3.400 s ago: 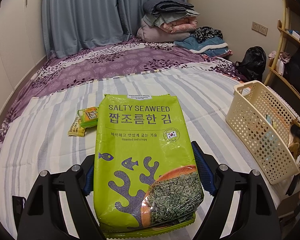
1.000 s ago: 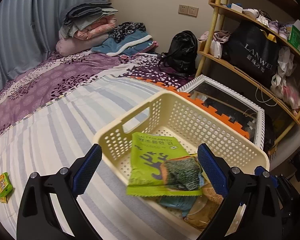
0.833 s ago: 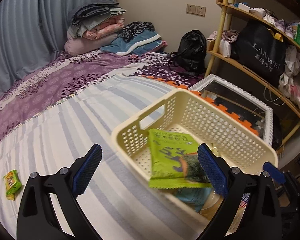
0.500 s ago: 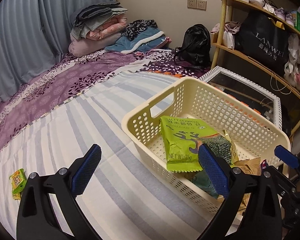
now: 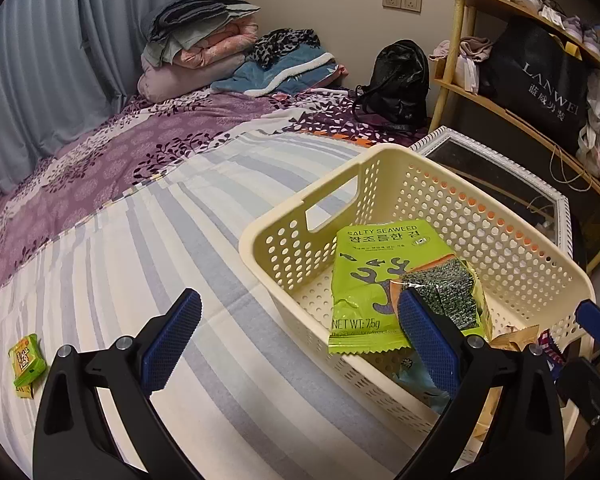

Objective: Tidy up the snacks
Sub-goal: 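Carry the green seaweed bag into the basket and open the left gripper, then move both open grippers back over the remaining packs on the bed, then grasp the green cracker pack with the right gripper while the left grasps the yellow biscuit pack, then carry the green cracker pack into the basket and open the right gripper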

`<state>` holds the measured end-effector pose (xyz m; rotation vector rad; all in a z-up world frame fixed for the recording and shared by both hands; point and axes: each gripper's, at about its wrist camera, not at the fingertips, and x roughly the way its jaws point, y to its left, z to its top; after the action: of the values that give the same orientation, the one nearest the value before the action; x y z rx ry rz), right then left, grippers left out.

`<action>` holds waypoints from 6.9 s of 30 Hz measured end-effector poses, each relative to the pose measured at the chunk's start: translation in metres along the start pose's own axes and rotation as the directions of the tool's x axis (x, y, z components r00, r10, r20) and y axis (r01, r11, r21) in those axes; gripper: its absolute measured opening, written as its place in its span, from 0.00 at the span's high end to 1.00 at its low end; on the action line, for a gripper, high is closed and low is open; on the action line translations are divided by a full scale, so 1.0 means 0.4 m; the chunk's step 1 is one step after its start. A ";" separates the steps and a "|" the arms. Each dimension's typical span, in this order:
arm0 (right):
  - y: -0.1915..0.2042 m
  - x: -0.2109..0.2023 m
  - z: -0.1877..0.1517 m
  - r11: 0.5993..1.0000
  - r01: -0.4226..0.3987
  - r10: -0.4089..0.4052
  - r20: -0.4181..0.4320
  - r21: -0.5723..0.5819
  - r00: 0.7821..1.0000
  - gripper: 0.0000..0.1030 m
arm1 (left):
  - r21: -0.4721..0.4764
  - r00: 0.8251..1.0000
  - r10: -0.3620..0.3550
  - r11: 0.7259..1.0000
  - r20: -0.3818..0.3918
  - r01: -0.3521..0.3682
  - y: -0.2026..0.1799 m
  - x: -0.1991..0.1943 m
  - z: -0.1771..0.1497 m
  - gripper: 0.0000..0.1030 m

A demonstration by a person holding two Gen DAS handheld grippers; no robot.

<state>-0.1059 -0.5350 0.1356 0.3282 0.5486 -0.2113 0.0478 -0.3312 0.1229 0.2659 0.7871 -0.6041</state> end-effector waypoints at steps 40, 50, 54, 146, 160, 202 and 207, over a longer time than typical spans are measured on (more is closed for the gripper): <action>0.514 0.160 -0.052 0.906 -0.363 0.306 -0.254 -0.219 0.918 0.23 | -0.417 0.968 0.246 0.876 -0.044 -0.242 0.619 -0.278 -0.330 0.03; 0.724 0.292 -0.095 0.839 -0.484 0.376 -0.377 -0.250 0.846 0.23 | -0.510 0.937 0.336 0.791 -0.100 -0.338 0.793 -0.307 -0.442 0.03; 0.808 0.348 -0.118 0.814 -0.518 0.386 -0.421 -0.264 0.821 0.23 | -0.509 0.917 0.382 0.769 -0.120 -0.386 0.832 -0.315 -0.472 0.03; 0.893 0.500 -0.165 0.786 -0.529 0.337 -0.494 -0.322 0.801 0.45 | -0.480 0.941 0.314 0.811 -0.129 -0.336 0.951 -0.149 -0.458 0.55; 0.817 0.437 -0.187 0.806 -0.530 0.350 -0.511 -0.262 0.785 0.44 | -0.491 0.939 0.291 0.800 -0.184 -0.345 0.864 -0.198 -0.572 0.61; 0.564 0.191 -0.047 0.867 -0.458 0.397 -0.281 -0.196 0.874 0.44 | -0.379 0.955 0.297 0.881 -0.025 -0.284 0.658 -0.333 -0.426 0.53; 0.482 0.149 -0.004 0.893 -0.419 0.382 -0.213 -0.167 0.899 0.44 | -0.344 0.960 0.280 0.901 -0.009 -0.266 0.604 -0.335 -0.395 0.53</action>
<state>-0.0024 -0.3623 0.1500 0.2493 0.6573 0.2803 0.0271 -0.0137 0.1137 0.0407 0.7843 -0.1998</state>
